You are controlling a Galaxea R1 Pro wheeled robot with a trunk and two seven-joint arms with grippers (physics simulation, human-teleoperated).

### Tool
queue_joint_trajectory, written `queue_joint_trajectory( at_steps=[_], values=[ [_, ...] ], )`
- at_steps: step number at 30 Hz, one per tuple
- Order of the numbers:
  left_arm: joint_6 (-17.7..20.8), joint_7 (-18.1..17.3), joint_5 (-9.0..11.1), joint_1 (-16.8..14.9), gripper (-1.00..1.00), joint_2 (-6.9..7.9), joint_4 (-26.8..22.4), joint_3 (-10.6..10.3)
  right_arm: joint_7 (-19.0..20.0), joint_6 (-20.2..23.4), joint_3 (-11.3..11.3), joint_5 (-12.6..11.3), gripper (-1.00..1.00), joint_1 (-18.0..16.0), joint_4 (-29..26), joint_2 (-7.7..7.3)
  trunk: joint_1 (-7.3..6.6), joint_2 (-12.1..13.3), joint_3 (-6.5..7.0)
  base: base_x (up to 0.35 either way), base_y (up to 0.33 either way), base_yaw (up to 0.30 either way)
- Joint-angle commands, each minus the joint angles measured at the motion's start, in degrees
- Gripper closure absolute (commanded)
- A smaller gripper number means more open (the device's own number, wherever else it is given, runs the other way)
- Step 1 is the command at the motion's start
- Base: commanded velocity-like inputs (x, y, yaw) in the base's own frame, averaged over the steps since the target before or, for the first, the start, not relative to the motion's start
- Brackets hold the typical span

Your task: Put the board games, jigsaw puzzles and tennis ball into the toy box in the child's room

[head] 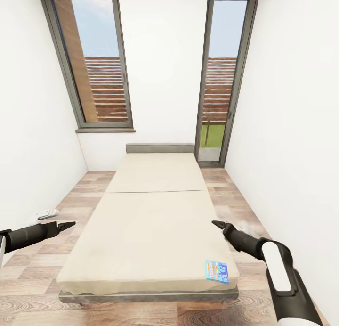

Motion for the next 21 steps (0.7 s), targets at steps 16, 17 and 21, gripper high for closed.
queue_joint_trajectory(
  at_steps=[16,17,21],
  values=[
    [0.93,-10.41,-0.62,-0.09,-1.0,0.1,-0.04,0.08,4.95,0.14,-12.77,-3.31,-1.0,10.61,3.43,0.07,0.04,-0.14,-0.13,0.0,0.0,0.0],
    [0.94,-11.58,-0.66,-0.09,-1.0,0.13,-0.04,0.09,5.7,0.1,-13.39,-3.3,-1.0,10.77,4.24,0.05,0.04,-0.14,-0.13,0.0,0.0,0.0],
    [1.18,-17.1,-1.08,-0.08,-1.0,0.21,-0.04,0.1,8.72,-0.97,-16.75,-3.2,-1.0,11.21,11.22,-0.03,0.04,-0.14,-0.13,0.0,0.0,0.0]
  ],
)
